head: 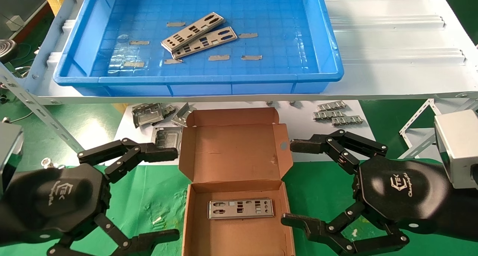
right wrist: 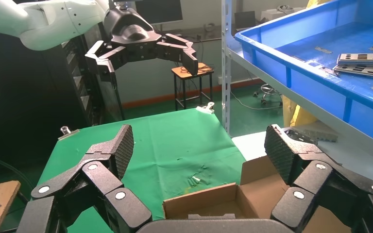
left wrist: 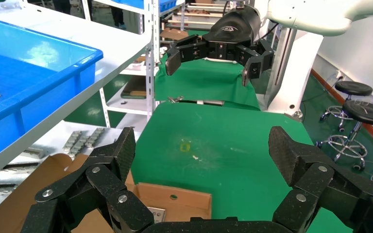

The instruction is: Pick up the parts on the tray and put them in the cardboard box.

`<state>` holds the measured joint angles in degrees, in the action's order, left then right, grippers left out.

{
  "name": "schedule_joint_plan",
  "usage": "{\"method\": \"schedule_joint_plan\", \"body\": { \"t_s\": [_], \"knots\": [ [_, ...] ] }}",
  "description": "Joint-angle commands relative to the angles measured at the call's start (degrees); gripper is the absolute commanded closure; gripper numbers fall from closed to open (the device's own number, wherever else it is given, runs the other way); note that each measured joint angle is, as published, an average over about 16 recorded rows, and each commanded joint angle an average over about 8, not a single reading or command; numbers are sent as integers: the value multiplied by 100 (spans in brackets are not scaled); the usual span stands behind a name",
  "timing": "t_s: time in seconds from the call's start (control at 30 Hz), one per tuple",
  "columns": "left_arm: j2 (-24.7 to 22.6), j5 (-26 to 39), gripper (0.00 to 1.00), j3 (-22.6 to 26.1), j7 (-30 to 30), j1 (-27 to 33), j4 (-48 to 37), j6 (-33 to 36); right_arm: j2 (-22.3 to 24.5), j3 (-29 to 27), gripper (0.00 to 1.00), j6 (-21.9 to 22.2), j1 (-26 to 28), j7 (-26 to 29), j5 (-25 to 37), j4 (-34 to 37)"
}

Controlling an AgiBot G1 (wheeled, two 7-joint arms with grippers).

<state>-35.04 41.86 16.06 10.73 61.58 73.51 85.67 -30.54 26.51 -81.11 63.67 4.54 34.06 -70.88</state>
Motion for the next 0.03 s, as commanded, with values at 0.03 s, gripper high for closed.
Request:
{"method": "schedule_joint_plan", "body": {
  "t_s": [0.03],
  "knots": [
    [0, 0, 0, 0, 0, 0, 0, 0, 0, 0, 0, 0, 0, 0, 0, 0]
  ]
}}
